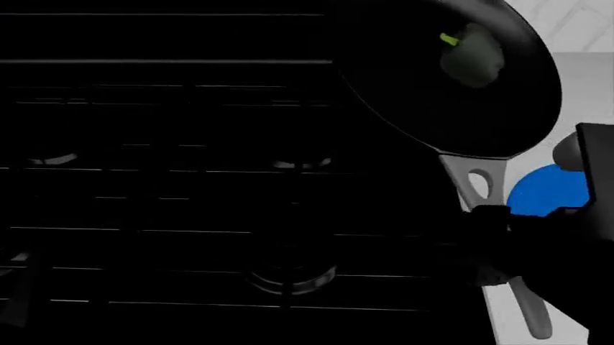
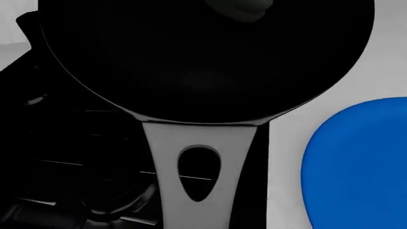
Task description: Pick up the pan and dump the vegetables in it onto the plate. Then return the pan to the stove.
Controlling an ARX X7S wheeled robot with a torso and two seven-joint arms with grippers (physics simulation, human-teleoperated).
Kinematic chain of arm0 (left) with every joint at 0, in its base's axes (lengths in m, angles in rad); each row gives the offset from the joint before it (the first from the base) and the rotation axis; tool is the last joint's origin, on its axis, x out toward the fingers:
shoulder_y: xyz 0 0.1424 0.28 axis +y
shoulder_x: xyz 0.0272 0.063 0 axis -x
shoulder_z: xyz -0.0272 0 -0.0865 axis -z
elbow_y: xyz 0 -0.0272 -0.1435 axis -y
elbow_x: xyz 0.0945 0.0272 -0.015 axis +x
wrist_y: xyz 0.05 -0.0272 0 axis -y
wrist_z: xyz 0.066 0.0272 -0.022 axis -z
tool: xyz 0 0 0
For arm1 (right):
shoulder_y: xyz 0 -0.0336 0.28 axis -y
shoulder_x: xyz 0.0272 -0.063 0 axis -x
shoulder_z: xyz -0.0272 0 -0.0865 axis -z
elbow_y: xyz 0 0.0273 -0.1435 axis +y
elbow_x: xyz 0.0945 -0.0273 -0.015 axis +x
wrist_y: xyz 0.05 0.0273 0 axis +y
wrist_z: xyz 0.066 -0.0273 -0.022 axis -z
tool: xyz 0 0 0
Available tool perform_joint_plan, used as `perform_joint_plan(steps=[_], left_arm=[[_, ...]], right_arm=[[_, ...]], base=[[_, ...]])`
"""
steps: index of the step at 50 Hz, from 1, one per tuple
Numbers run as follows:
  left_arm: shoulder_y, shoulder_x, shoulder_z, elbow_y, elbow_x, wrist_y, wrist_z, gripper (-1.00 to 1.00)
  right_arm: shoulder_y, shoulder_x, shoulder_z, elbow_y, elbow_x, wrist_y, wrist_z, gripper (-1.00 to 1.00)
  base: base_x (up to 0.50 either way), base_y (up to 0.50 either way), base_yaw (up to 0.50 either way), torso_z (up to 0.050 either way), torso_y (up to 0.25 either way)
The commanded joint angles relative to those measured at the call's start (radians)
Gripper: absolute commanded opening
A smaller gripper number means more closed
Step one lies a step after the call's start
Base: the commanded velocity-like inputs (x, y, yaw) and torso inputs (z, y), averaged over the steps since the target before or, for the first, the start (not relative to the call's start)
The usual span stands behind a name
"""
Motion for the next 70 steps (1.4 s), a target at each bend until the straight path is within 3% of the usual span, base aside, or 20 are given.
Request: perform_joint_plan(steps=[1, 22, 25, 26, 27, 29, 30, 33, 35, 38, 41, 43, 51, 70], left_arm=[[-0.012, -0.009, 0.009, 0.022, -0.007, -0.015, -0.018, 1.00], [-0.059, -0.005, 0.101, 0.052, 0.022, -0.064, -0.036, 1.00], [-0.065, -0.029, 0.111, 0.082, 0.009, -0.057, -0.061, 1.00], [-0.086, -0.077, 0.168, 0.084, 0.010, -0.009, -0.100, 1.00], [-0.114, -0.123, 0.230, 0.085, 0.006, 0.037, -0.142, 1.00], [-0.247, -0.263, 0.481, 0.085, 0.031, 0.194, -0.264, 1.00], [-0.370, -0.334, 0.631, 0.085, 0.066, 0.282, -0.328, 1.00], [-0.793, -0.412, 1.081, 0.085, 0.114, 0.427, -0.472, 1.00], [-1.093, -0.385, 1.381, 0.085, 0.154, 0.511, -0.591, 1.00], [-1.543, -0.035, 1.831, 0.085, 0.251, 0.781, -1.040, 1.00], [-1.973, -0.034, 2.281, 0.085, 0.242, 0.776, -1.045, 1.00], [-1.957, -0.028, 2.581, 0.085, 0.226, 0.770, -1.045, 1.00], [-1.841, 0.005, 2.541, 0.085, 0.226, 0.733, -1.044, 1.00], [-1.915, 0.025, 2.607, 0.085, 0.267, 0.812, -1.046, 1.00]], right_arm=[[-0.053, 0.003, 0.149, 0.014, -0.064, -0.132, -0.098, -1.00], [0.055, -0.094, 0.101, 0.167, -0.149, -0.165, -0.154, -1.00], [0.016, -0.099, 0.096, 0.182, -0.156, -0.176, -0.159, -1.00], [0.003, -0.103, 0.096, 0.194, -0.158, -0.183, -0.164, -1.00], [-0.001, -0.105, 0.096, 0.204, -0.160, -0.187, -0.164, -1.00], [-0.010, -0.117, 0.089, 0.232, -0.170, -0.196, -0.180, -1.00], [-0.022, -0.127, 0.084, 0.247, -0.184, -0.211, -0.194, -1.00], [-0.048, -0.140, 0.084, 0.263, -0.190, -0.231, -0.210, -1.00], [-0.064, -0.146, 0.091, 0.273, -0.185, -0.244, -0.221, -1.00], [-0.079, -0.158, 0.096, 0.303, -0.206, -0.282, -0.250, -1.00], [-0.100, -0.163, 0.146, 0.292, -0.192, -0.345, -0.272, -1.00], [-0.114, -0.167, 0.190, 0.250, -0.176, -0.396, -0.317, -1.00], [-0.104, -0.187, 0.244, 0.225, -0.156, -0.462, -0.381, -1.00], [-0.175, -0.352, 0.251, 0.470, -0.196, -0.619, -0.611, -1.00]], base=[[0.00, 0.00, 0.00, 0.000, 0.009], [0.00, 0.00, 0.00, 0.001, 0.006], [0.00, 0.00, 0.00, 0.003, 0.004], [0.00, 0.00, 0.00, 0.000, 0.011], [0.00, 0.00, 0.00, 0.000, 0.000], [0.00, 0.00, 0.00, 0.000, 0.005], [0.00, 0.00, 0.00, 0.000, 0.011], [0.00, 0.00, 0.00, 0.000, 0.004], [0.00, 0.00, 0.00, 0.000, 0.006], [0.00, 0.00, 0.00, 0.003, 0.008], [0.00, 0.00, 0.00, 0.000, 0.007], [0.00, 0.00, 0.00, 0.000, 0.010], [0.00, 0.00, 0.00, 0.001, 0.007], [0.00, 0.00, 0.00, 0.001, 0.005]])
